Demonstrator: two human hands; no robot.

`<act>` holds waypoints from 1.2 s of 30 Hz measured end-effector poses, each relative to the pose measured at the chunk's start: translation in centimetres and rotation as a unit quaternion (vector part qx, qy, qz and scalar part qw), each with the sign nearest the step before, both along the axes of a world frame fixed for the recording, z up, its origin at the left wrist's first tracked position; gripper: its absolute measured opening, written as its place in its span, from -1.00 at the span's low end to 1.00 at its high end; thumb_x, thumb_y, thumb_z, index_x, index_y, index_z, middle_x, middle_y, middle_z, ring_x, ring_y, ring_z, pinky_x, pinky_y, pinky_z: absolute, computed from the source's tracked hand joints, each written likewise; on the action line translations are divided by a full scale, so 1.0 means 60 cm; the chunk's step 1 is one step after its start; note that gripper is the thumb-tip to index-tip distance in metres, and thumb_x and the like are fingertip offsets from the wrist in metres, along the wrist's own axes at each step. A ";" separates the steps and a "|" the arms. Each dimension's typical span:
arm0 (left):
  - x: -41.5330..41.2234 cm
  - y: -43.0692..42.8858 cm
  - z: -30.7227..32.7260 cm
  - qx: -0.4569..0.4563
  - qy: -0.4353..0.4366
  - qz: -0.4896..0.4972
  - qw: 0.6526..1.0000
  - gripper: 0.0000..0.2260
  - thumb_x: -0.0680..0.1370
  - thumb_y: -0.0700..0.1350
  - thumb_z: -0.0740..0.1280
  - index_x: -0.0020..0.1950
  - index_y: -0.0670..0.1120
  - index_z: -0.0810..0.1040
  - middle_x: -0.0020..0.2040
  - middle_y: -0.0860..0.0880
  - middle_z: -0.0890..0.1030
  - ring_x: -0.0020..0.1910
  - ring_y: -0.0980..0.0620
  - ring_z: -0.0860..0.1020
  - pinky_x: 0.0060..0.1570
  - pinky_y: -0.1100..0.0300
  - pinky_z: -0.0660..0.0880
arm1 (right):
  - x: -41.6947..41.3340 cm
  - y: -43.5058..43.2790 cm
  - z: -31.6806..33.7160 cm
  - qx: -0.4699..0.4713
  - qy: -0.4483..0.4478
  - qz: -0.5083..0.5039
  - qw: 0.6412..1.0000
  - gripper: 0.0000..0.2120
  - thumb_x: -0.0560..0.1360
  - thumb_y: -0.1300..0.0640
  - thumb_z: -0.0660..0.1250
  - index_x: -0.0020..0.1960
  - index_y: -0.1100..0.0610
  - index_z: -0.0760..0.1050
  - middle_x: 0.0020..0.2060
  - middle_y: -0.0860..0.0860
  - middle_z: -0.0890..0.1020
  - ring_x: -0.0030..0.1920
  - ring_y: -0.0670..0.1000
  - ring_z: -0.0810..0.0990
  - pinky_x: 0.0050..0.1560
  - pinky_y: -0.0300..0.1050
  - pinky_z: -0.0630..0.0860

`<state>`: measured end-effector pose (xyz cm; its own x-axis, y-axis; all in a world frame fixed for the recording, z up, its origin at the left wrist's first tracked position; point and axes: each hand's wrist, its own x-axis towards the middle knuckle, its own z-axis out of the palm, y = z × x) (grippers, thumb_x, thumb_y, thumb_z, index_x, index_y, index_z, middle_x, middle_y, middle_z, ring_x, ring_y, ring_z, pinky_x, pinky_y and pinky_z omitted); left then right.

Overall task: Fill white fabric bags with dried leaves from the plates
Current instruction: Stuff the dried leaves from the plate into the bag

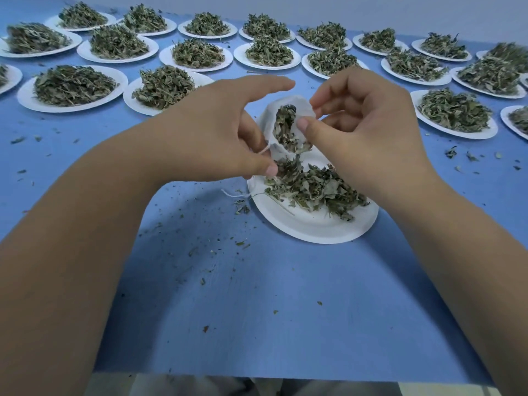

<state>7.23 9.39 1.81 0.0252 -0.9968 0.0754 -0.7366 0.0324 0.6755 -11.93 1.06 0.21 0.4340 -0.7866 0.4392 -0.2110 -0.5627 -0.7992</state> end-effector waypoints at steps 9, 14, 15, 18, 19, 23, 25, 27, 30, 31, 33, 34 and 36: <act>0.087 0.016 0.010 0.035 -0.055 0.062 0.996 -0.46 0.38 0.04 0.60 0.31 0.30 0.53 -0.24 0.15 0.72 -0.12 0.31 0.66 -0.03 0.12 0.53 | -0.007 -0.016 -0.002 0.018 -0.017 -0.012 1.000 -0.82 0.46 0.17 0.54 -0.10 0.01 0.54 -0.26 -0.08 0.63 -0.19 0.17 0.70 -0.11 -0.05 0.66; 0.088 0.002 0.000 0.041 -0.182 0.108 0.977 -0.49 0.44 -0.01 0.56 0.34 0.26 0.52 -0.15 0.31 0.67 -0.12 0.32 0.58 -0.19 0.27 0.40 | -0.007 -0.016 -0.003 0.027 -0.022 -0.003 0.999 -0.84 0.45 0.17 0.54 -0.09 0.04 0.56 -0.27 -0.09 0.65 -0.19 0.17 0.69 -0.11 -0.09 0.67; 0.084 0.000 -0.001 0.038 -0.195 0.108 0.974 -0.44 0.45 -0.05 0.54 0.39 0.27 0.47 -0.04 0.30 0.65 -0.07 0.25 0.58 -0.18 0.23 0.40 | -0.008 -0.016 -0.002 0.029 -0.024 -0.001 0.999 -0.84 0.45 0.17 0.54 -0.08 0.04 0.56 -0.26 -0.07 0.66 -0.19 0.17 0.70 -0.11 -0.08 0.67; 0.060 -0.001 -0.005 0.011 -0.134 0.053 0.989 -0.18 0.45 -0.11 0.46 0.53 0.41 0.14 0.46 0.30 0.34 0.34 0.19 0.40 0.08 0.11 0.35 | -0.007 -0.014 -0.003 0.038 -0.024 0.011 0.999 -0.84 0.46 0.17 0.54 -0.07 0.07 0.57 -0.20 0.03 0.69 -0.18 0.20 0.70 -0.07 0.04 0.68; 0.046 0.000 -0.004 -0.011 -0.093 0.014 0.995 -0.11 0.43 -0.08 0.46 0.53 0.46 0.03 0.53 0.38 0.15 0.43 0.30 0.25 0.16 0.12 0.29 | -0.006 -0.014 -0.004 0.040 -0.024 0.016 0.999 -0.84 0.46 0.18 0.54 -0.05 0.09 0.58 -0.18 0.06 0.70 -0.18 0.21 0.70 -0.06 0.08 0.68; -0.004 -0.005 -0.011 -0.087 -0.013 -0.088 0.992 0.11 0.32 0.18 0.60 0.56 0.42 -0.18 0.54 0.47 -0.09 0.59 0.27 -0.11 0.31 0.24 0.04 | -0.001 -0.007 -0.003 0.040 -0.031 0.044 0.998 -0.84 0.46 0.21 0.54 -0.04 0.12 0.58 -0.24 -0.01 0.67 -0.16 0.21 0.67 -0.07 0.10 0.65; -0.016 -0.015 -0.020 -0.108 -0.010 -0.091 0.990 0.18 0.27 0.21 0.62 0.59 0.35 -0.18 0.62 0.29 0.00 0.61 0.20 -0.08 0.39 0.24 0.03 | -0.001 -0.005 -0.002 0.040 -0.036 0.063 0.997 -0.85 0.46 0.22 0.53 -0.04 0.12 0.58 -0.26 -0.04 0.65 -0.16 0.22 0.67 -0.09 0.10 0.65; -0.016 -0.025 -0.028 -0.120 0.000 -0.084 0.989 0.17 0.27 0.15 0.64 0.61 0.32 -0.14 0.60 0.16 0.20 0.58 0.26 0.08 0.37 0.44 0.13 | 0.000 -0.004 0.000 0.045 -0.043 0.084 0.995 -0.85 0.45 0.22 0.51 -0.04 0.12 0.57 -0.25 0.02 0.64 -0.21 0.17 0.67 -0.18 0.00 0.63; -0.008 -0.033 -0.031 -0.143 0.014 -0.063 0.988 0.09 0.31 0.04 0.64 0.62 0.25 -0.01 0.39 0.12 0.48 0.41 0.37 0.33 0.16 0.60 0.31 | -0.001 -0.004 0.004 0.062 -0.067 0.130 0.987 -0.86 0.46 0.26 0.47 -0.06 0.10 0.56 -0.25 0.02 0.63 -0.27 -0.04 0.62 -0.23 -0.20 0.51; -0.008 -0.034 -0.032 -0.152 0.019 -0.061 0.986 0.04 0.32 0.02 0.64 0.62 0.20 0.06 0.30 0.13 0.54 0.33 0.34 0.43 0.12 0.56 0.37 | -0.001 -0.003 0.005 0.070 -0.075 0.142 0.985 -0.86 0.46 0.27 0.46 -0.07 0.09 0.55 -0.26 0.01 0.63 -0.28 -0.06 0.61 -0.24 -0.21 0.50; -0.009 -0.034 -0.032 -0.167 0.030 -0.058 0.984 -0.08 0.34 -0.04 0.63 0.58 0.13 0.20 0.14 0.12 0.59 0.13 0.22 0.57 0.02 0.46 0.48 | -0.001 -0.004 0.007 0.091 -0.089 0.154 0.980 -0.86 0.46 0.27 0.45 -0.07 0.09 0.54 -0.28 -0.01 0.64 -0.29 -0.04 0.60 -0.28 -0.15 0.49; -0.011 -0.034 -0.032 -0.175 0.033 -0.058 0.982 -0.13 0.34 -0.05 0.63 0.54 0.12 0.25 0.08 0.10 0.60 0.05 0.17 0.60 -0.02 0.40 0.51 | -0.002 -0.004 0.007 0.102 -0.099 0.158 0.977 -0.86 0.45 0.27 0.45 -0.06 0.10 0.54 -0.30 -0.03 0.64 -0.31 -0.03 0.59 -0.30 -0.13 0.48; -0.011 -0.033 -0.033 -0.191 0.026 -0.049 0.980 -0.24 0.34 -0.04 0.62 0.45 0.10 0.35 -0.01 0.07 0.59 -0.04 0.10 0.61 -0.08 0.26 0.56 | -0.002 -0.006 0.009 0.127 -0.127 0.160 0.971 -0.86 0.44 0.27 0.44 -0.06 0.12 0.53 -0.33 -0.03 0.63 -0.34 -0.01 0.56 -0.32 -0.13 0.45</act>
<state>6.55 7.43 -0.15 -0.0553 -0.8937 0.4453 -0.6818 0.3596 0.6370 -12.07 0.70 0.73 0.5781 -0.7258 0.3730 0.1638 -0.3446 -0.9244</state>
